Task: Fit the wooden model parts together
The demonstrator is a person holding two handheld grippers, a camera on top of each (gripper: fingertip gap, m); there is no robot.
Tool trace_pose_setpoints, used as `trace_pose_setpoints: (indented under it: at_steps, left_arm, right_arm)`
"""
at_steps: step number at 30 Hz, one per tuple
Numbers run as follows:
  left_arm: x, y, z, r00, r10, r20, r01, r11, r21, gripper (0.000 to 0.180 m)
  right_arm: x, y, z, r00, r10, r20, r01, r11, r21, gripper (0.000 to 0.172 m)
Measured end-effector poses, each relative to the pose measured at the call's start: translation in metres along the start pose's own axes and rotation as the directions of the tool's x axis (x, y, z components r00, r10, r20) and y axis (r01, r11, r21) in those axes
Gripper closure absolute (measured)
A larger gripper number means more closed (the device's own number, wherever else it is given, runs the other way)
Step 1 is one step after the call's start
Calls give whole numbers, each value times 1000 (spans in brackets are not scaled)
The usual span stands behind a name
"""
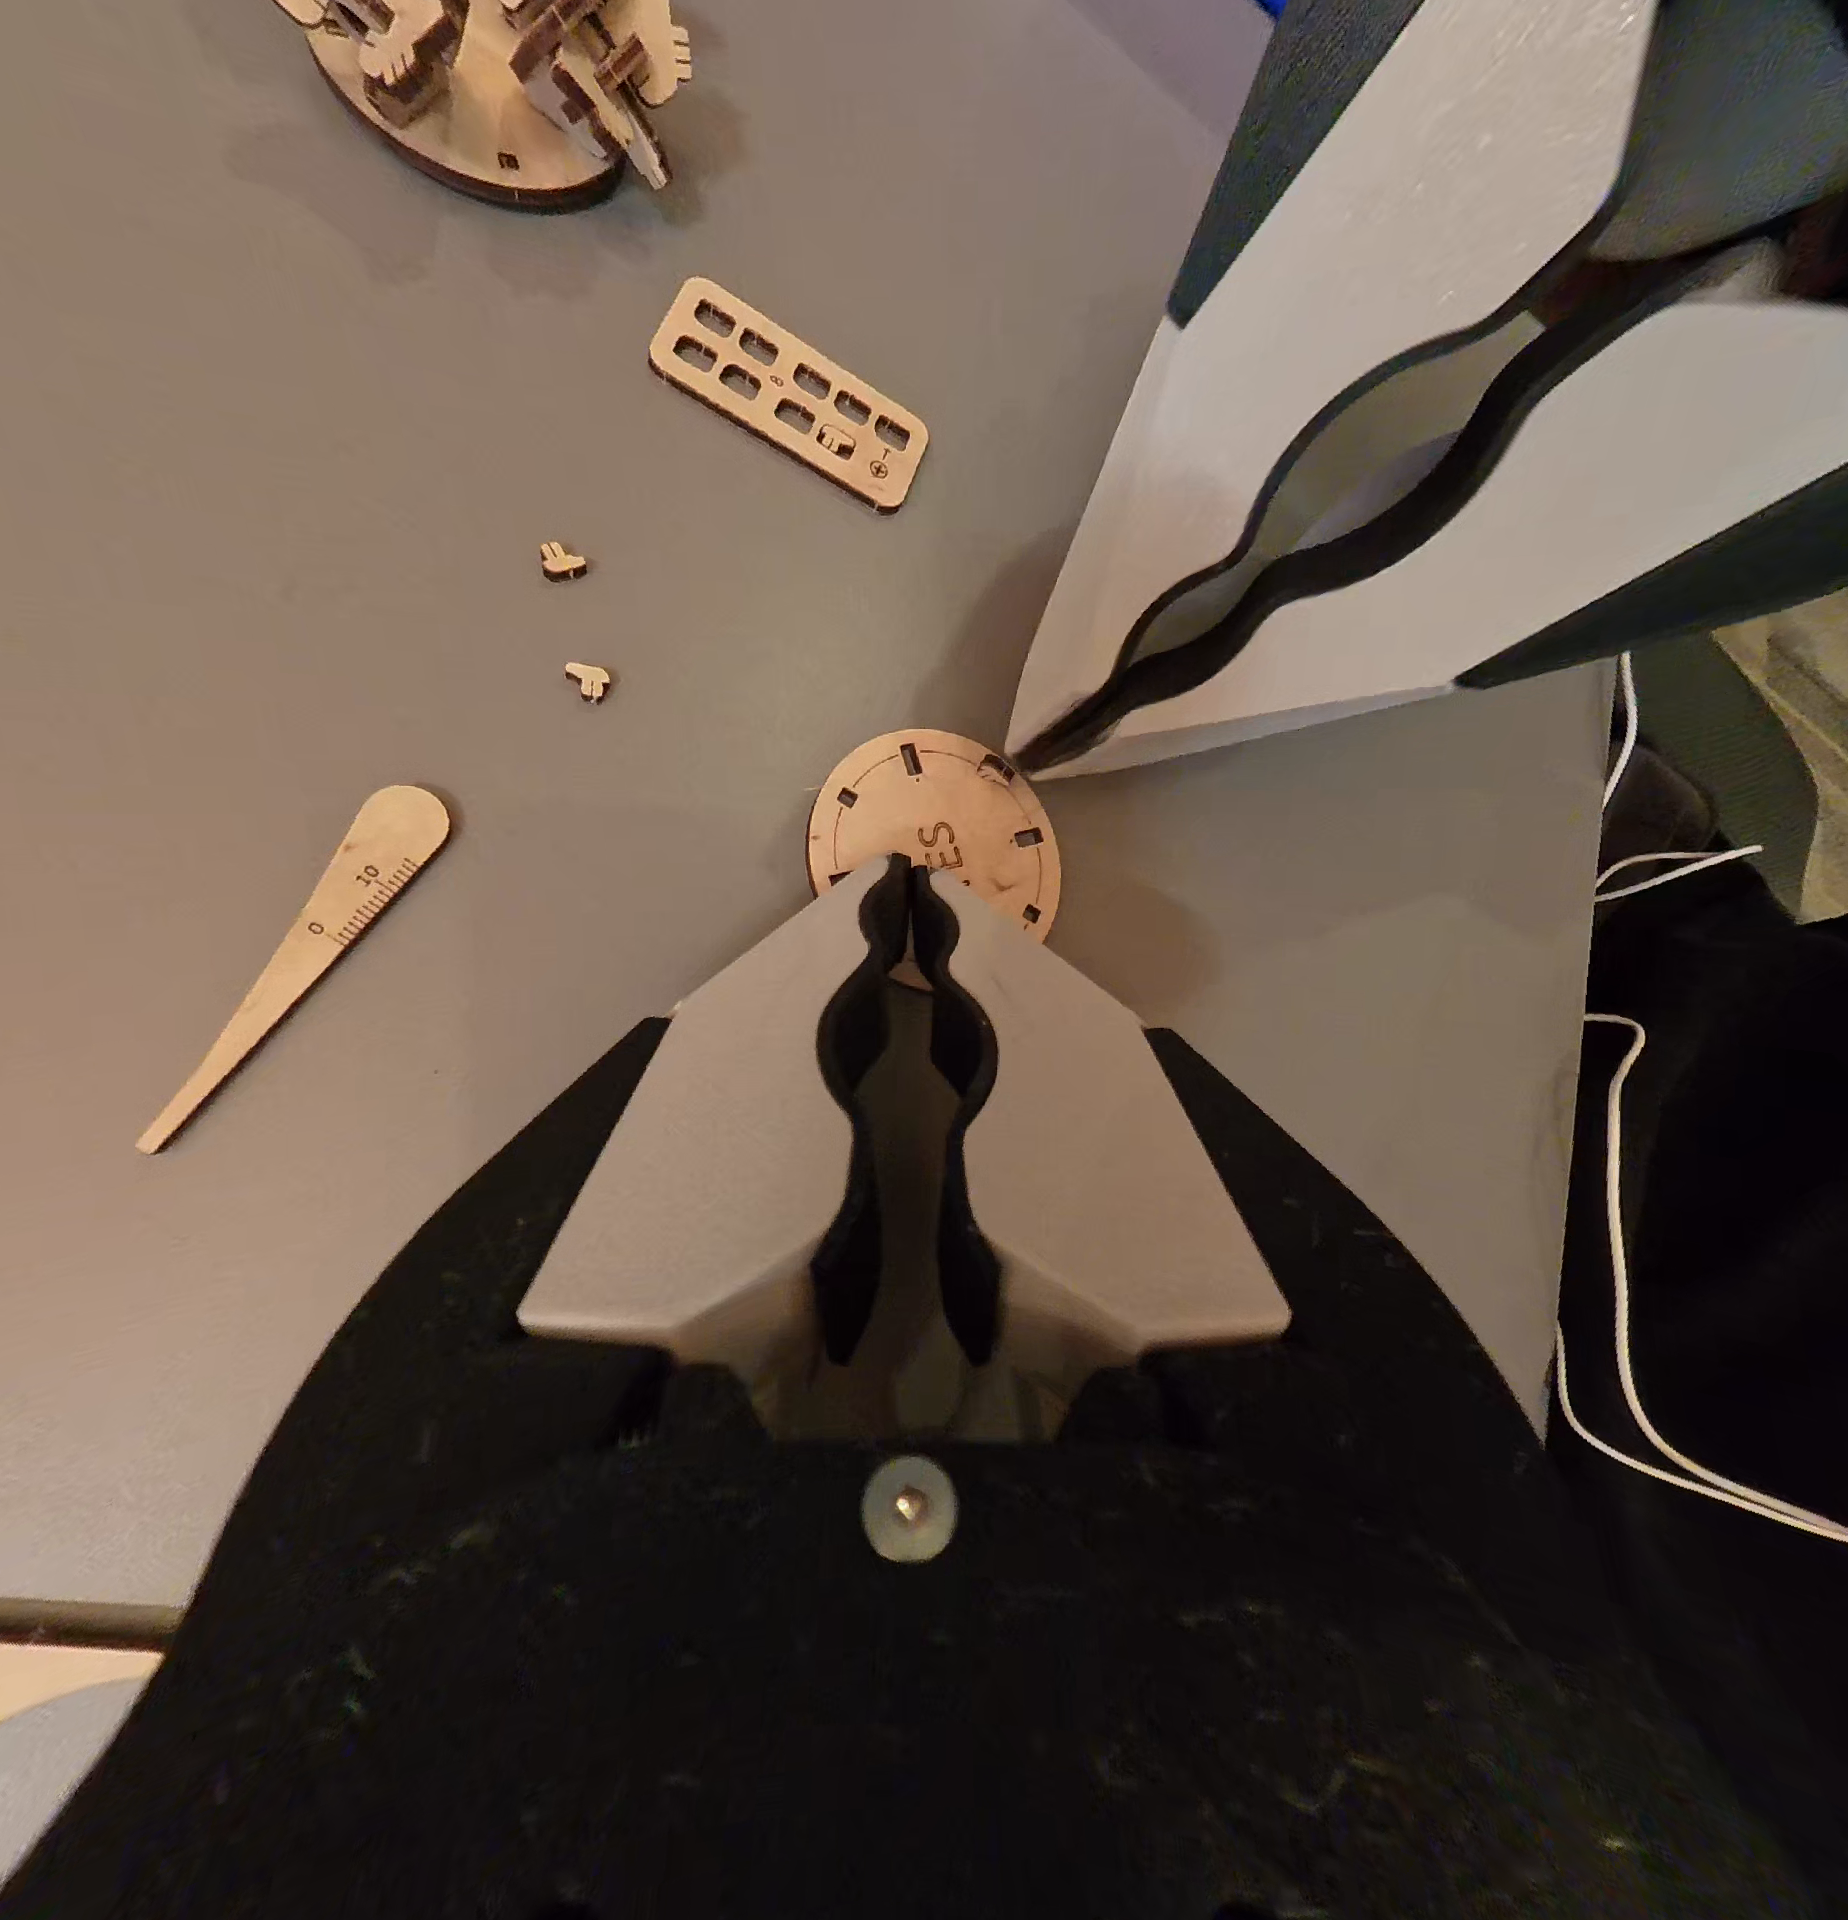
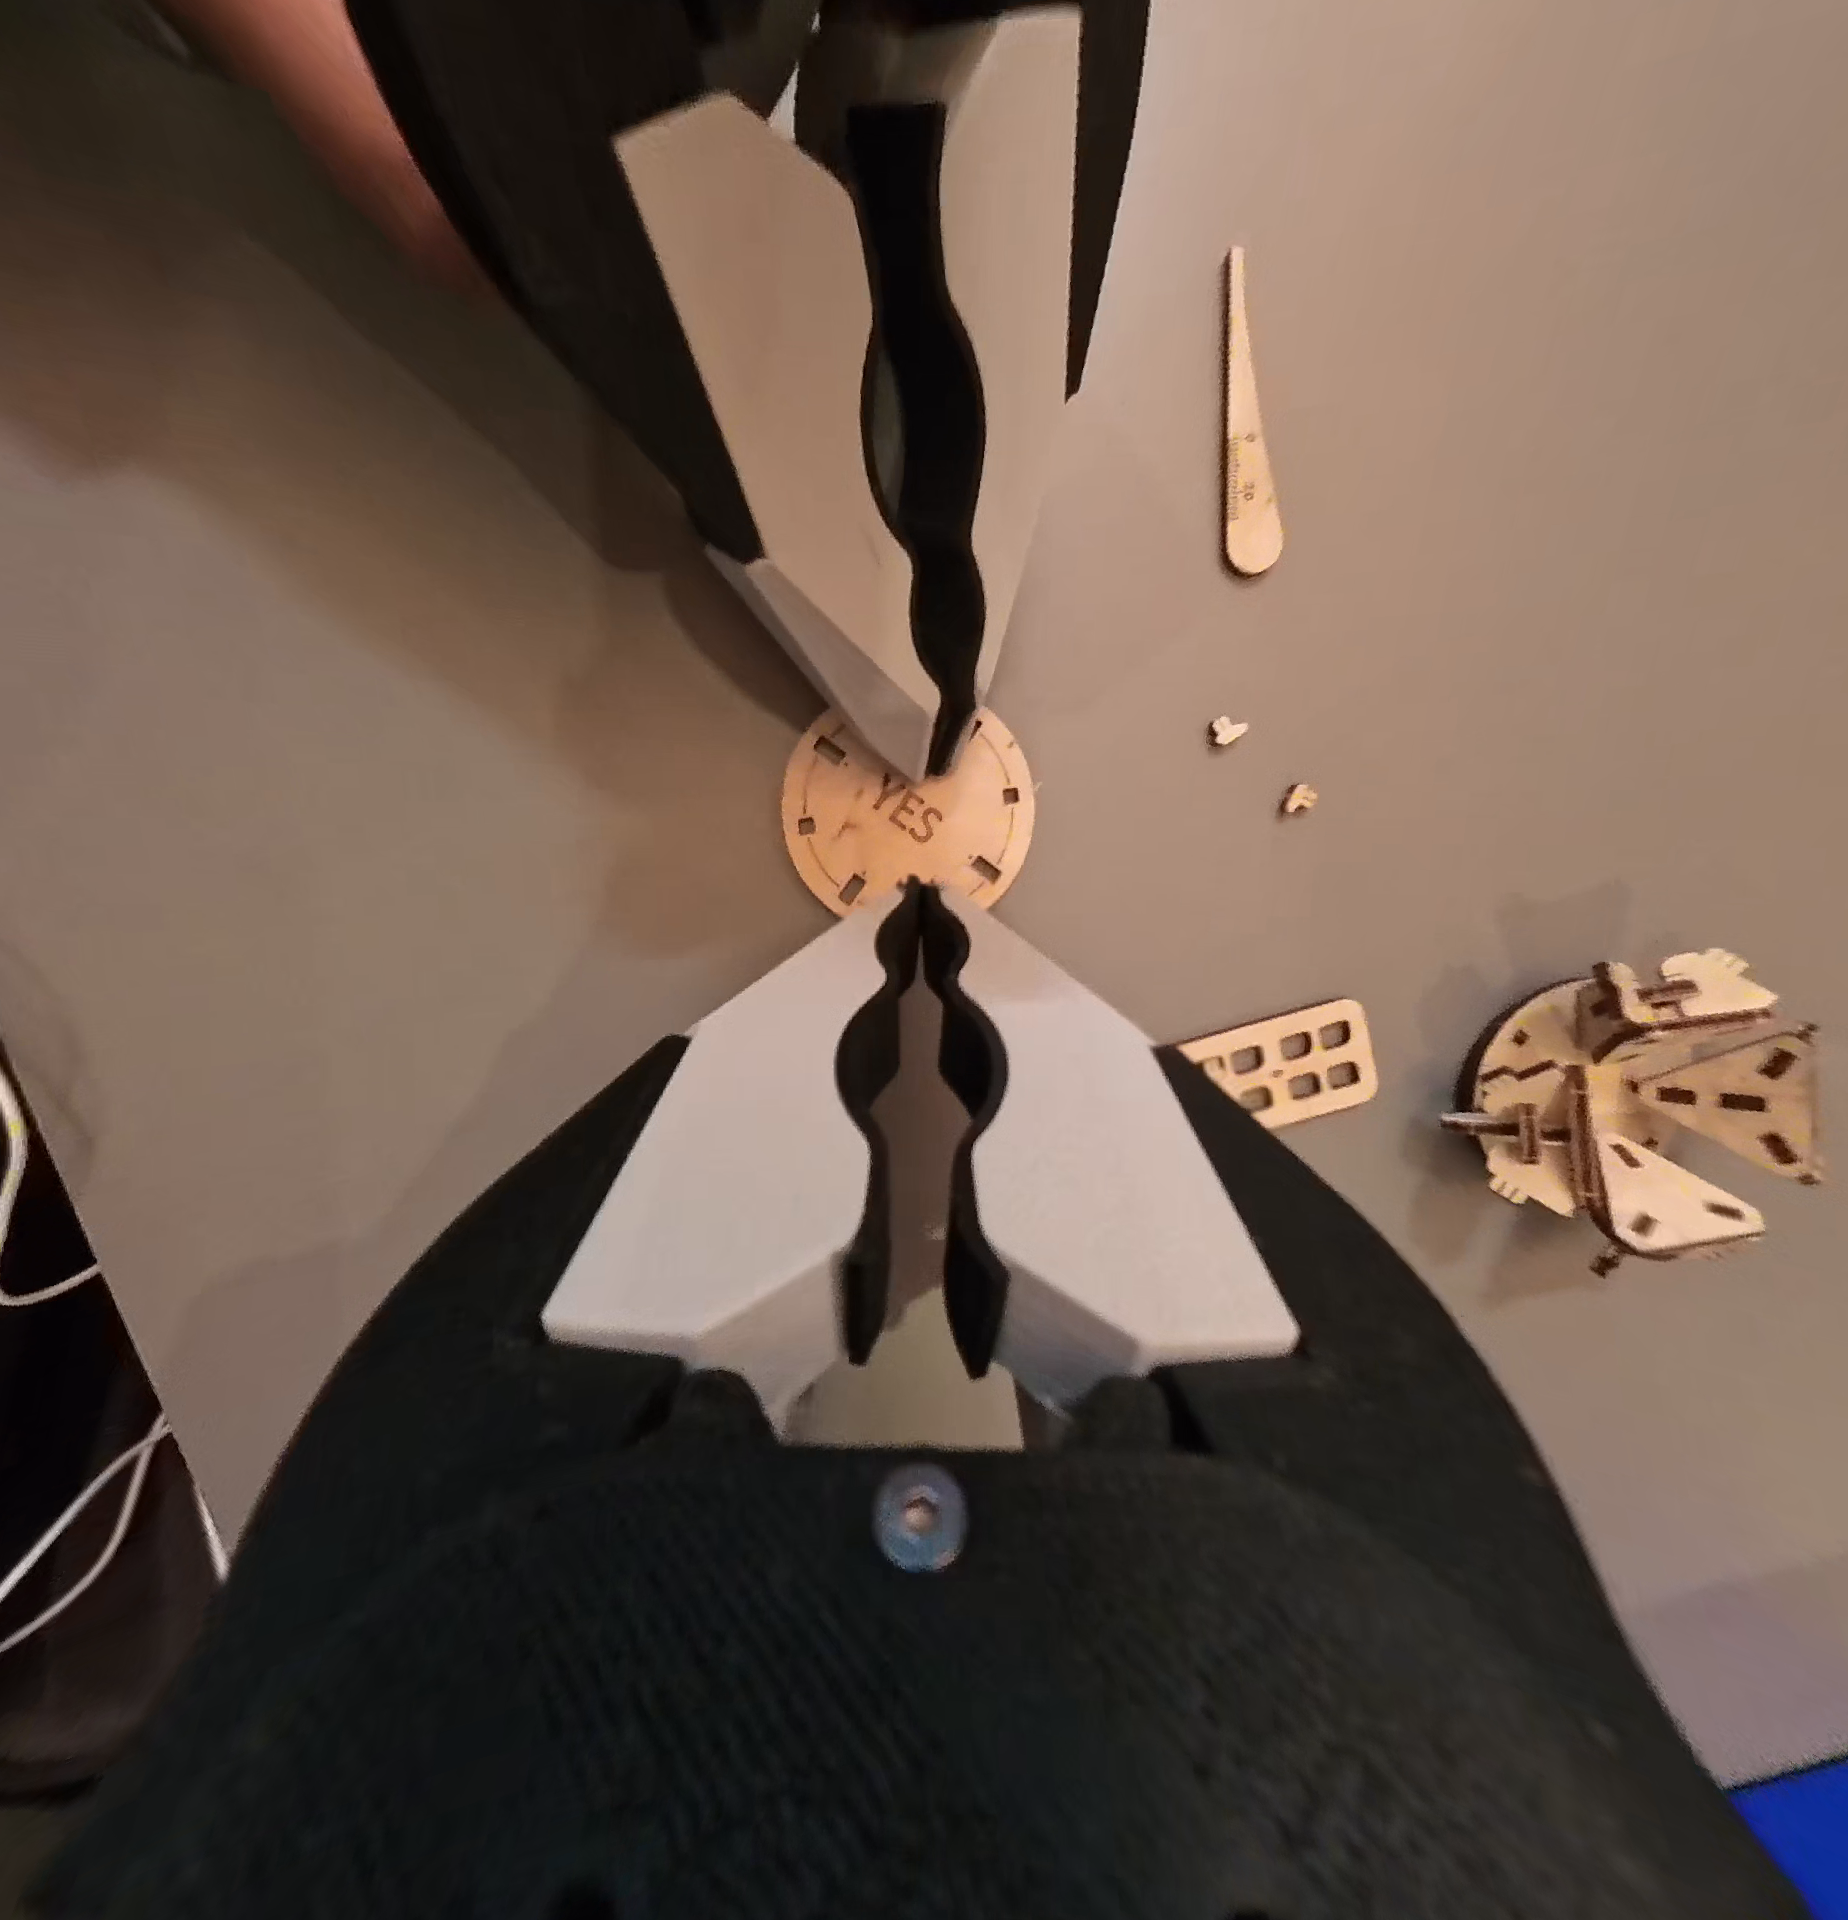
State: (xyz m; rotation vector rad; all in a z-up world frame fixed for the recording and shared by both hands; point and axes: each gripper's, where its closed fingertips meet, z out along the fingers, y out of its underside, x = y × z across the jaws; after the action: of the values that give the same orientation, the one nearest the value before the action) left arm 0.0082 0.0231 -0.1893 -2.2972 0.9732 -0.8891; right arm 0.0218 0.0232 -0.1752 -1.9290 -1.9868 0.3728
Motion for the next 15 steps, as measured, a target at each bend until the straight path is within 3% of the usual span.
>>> trace_pose_setpoints:
  at_steps: [4,15]
  left_arm:
    - [0,0,0,1000,2,1,-2,1000,-1,180]
    - [1,0,0,1000,-4,-8,4,1000,-1,180]
  right_arm:
    - [4,10,7,1000,12,-15,-13,999,-49,172]
    - [1,-3,2,999,31,-23,-30,999,9,172]
